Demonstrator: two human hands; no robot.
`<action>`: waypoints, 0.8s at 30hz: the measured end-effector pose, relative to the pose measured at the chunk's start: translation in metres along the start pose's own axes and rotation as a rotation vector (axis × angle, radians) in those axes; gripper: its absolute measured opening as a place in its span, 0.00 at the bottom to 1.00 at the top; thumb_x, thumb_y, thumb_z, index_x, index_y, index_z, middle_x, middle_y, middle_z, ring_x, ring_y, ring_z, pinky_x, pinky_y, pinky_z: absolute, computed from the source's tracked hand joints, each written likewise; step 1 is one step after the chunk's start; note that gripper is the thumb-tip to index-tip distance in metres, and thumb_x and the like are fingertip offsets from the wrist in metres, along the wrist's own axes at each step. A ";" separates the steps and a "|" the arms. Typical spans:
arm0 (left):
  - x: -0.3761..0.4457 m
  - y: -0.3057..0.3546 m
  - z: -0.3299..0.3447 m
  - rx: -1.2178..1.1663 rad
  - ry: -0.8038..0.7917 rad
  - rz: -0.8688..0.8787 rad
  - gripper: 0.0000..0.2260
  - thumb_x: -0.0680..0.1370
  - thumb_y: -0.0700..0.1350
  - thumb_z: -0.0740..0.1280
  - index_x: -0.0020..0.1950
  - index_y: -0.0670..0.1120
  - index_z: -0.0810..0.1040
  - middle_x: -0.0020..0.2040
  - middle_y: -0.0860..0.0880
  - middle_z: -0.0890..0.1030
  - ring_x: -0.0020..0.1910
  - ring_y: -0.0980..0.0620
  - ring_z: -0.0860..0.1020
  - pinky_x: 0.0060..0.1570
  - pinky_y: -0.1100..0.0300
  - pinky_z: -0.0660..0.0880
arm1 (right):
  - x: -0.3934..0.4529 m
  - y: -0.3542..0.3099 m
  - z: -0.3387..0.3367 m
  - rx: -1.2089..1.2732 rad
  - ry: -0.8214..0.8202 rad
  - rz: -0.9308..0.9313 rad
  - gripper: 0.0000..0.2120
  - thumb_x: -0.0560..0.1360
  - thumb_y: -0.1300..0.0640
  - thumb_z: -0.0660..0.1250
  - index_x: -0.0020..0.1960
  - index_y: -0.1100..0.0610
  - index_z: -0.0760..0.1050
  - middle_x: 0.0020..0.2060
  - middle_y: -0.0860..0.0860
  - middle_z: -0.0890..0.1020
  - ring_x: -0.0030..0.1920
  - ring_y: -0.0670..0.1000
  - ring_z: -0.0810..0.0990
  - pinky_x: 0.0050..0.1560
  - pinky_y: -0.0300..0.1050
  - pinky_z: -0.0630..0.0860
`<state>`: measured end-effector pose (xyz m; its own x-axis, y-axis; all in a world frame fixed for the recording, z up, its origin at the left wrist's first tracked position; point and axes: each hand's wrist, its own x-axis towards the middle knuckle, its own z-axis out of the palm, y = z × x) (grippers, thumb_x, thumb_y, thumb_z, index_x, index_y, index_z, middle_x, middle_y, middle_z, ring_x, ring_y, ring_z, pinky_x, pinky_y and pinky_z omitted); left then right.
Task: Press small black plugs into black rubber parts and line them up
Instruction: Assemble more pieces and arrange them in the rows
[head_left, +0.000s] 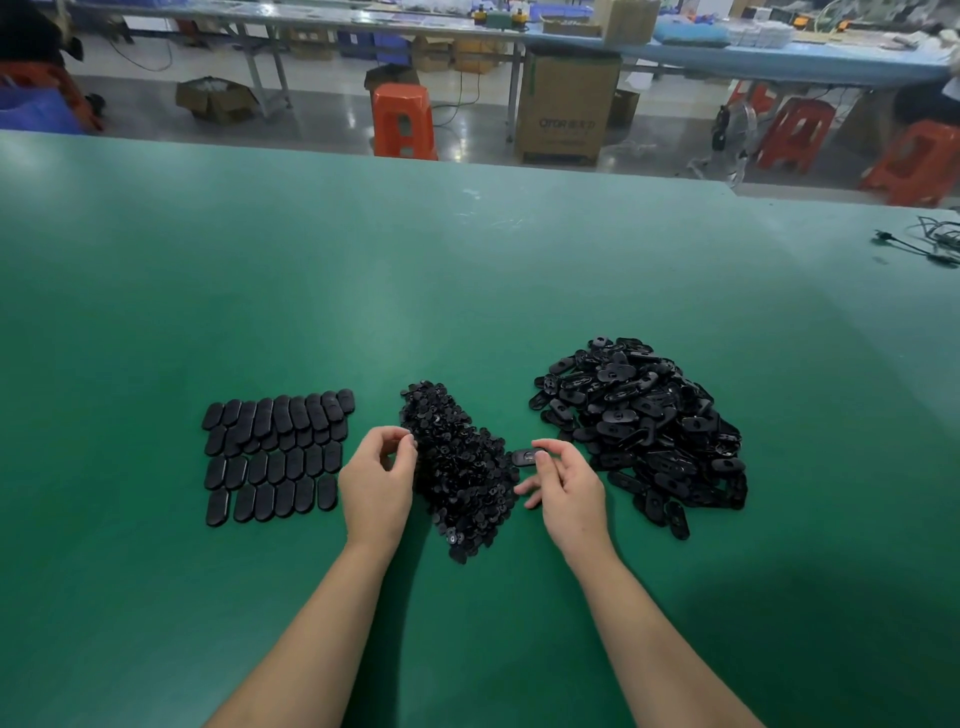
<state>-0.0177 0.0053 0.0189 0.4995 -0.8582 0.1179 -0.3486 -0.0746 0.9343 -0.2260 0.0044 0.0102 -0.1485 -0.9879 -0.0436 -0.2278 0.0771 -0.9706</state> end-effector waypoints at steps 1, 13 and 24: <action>-0.002 0.003 0.002 -0.021 -0.015 0.004 0.05 0.79 0.43 0.69 0.45 0.54 0.80 0.37 0.53 0.82 0.33 0.60 0.74 0.34 0.68 0.70 | 0.000 0.000 0.000 0.000 0.000 0.000 0.07 0.84 0.56 0.61 0.54 0.46 0.75 0.39 0.48 0.85 0.36 0.46 0.85 0.36 0.36 0.79; -0.021 0.041 0.034 -0.534 -0.253 -0.267 0.08 0.75 0.32 0.72 0.50 0.44 0.83 0.34 0.55 0.80 0.30 0.62 0.73 0.29 0.71 0.68 | 0.001 0.002 -0.002 0.048 0.041 0.005 0.03 0.83 0.58 0.65 0.50 0.53 0.71 0.33 0.51 0.85 0.31 0.50 0.83 0.36 0.41 0.79; -0.021 0.042 0.031 -0.541 -0.290 -0.326 0.06 0.76 0.35 0.73 0.52 0.42 0.84 0.29 0.51 0.76 0.24 0.55 0.65 0.24 0.64 0.64 | 0.002 0.003 0.001 0.139 0.002 0.005 0.14 0.80 0.68 0.67 0.59 0.54 0.82 0.43 0.47 0.88 0.48 0.45 0.87 0.55 0.36 0.81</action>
<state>-0.0671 0.0041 0.0451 0.2532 -0.9417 -0.2217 0.2651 -0.1528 0.9520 -0.2258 0.0022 0.0066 -0.1517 -0.9873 -0.0482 -0.0916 0.0626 -0.9938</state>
